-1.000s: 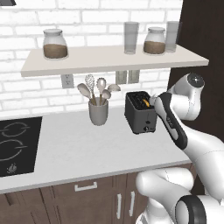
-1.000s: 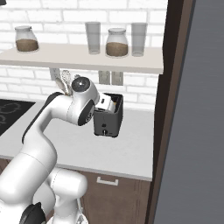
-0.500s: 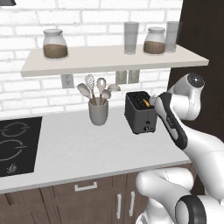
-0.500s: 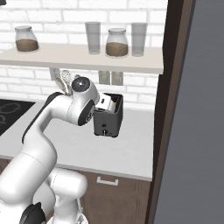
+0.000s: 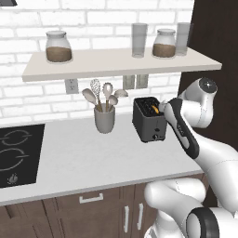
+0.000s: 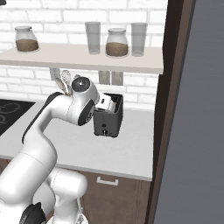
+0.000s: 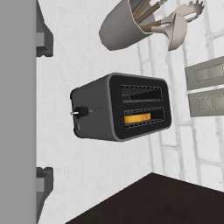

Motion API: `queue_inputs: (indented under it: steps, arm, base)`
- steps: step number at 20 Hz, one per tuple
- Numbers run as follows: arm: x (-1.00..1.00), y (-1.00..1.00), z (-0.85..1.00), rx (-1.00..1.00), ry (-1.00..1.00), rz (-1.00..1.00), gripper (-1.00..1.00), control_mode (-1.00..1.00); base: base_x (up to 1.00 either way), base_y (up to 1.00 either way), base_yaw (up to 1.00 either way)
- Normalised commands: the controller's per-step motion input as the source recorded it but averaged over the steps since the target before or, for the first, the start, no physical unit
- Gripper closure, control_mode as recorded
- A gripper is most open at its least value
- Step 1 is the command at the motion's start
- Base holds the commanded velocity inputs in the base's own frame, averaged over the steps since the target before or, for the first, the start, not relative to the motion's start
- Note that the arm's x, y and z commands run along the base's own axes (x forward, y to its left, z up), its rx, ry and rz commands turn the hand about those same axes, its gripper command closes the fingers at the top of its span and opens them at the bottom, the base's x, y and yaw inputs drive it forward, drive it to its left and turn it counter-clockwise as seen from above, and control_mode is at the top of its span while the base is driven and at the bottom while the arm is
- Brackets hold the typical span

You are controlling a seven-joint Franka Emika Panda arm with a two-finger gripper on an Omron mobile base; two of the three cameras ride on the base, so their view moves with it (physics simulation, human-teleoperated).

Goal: Start the toaster. Once the lever pops up, take the bread to the plate on the dining counter.

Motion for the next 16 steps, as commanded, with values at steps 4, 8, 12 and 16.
queue_inputs:
  steps: [4,8,12,16]
  arm:
    - [0.0,0.0,0.0,0.0,0.0,0.0,-1.0,-1.0]
    - [0.0,0.0,0.0,0.0,0.0,0.0,-1.0,-1.0]
    - [0.0,0.0,0.0,0.0,0.0,0.0,-1.0,-1.0]
    - [0.0,0.0,0.0,0.0,0.0,0.0,-1.0,-1.0]
  base:
    - [0.0,0.0,0.0]
    - [0.0,0.0,0.0]
    - [0.0,0.0,0.0]
    - [0.0,0.0,0.0]
